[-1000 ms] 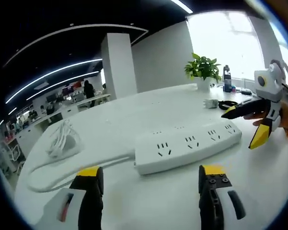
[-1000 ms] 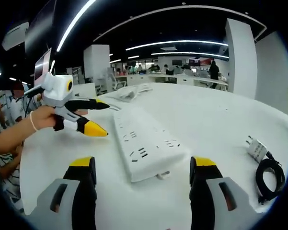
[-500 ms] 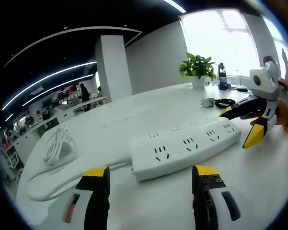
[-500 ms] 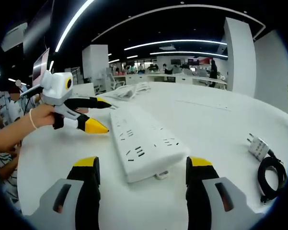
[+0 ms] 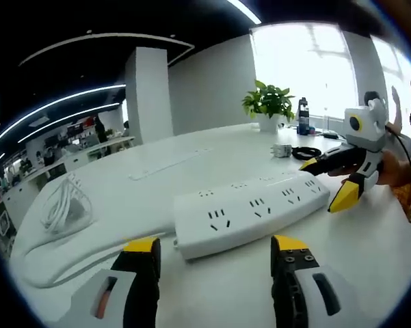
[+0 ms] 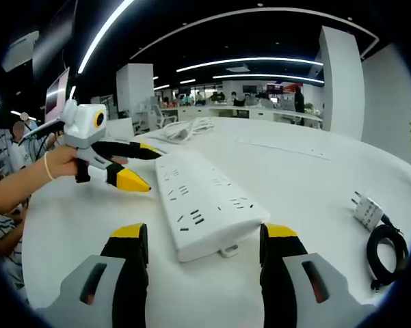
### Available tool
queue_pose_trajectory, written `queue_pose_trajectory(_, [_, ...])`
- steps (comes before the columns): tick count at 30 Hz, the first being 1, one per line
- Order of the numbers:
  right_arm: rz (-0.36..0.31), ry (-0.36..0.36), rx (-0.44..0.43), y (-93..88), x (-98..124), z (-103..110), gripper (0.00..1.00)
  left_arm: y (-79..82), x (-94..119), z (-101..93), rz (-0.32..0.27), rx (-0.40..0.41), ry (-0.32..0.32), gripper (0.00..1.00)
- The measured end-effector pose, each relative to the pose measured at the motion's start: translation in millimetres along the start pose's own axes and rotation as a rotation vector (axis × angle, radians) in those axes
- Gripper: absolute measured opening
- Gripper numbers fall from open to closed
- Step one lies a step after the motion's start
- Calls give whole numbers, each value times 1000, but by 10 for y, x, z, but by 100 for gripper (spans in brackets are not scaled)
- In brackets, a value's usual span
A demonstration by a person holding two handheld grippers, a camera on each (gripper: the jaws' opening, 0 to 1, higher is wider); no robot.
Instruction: Straighten the power strip on the desk, plug the charger into it
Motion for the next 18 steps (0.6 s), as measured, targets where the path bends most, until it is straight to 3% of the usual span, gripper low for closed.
queue_pose_trajectory(18, [1, -54, -2, -26, -5, -70, 53, -26, -58, 63, 13, 19, 0, 56])
Point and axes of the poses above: the point that each gripper's makers call its tool centre point, and the gripper's own axes: x roughly backward along the fingers, z roughly to its left, y roughly out of its top, the point moved 5 cm from there along x, roughly backward along the fingers, and after that the axes turned 10 degrees about -x, right-handed, at the moved point
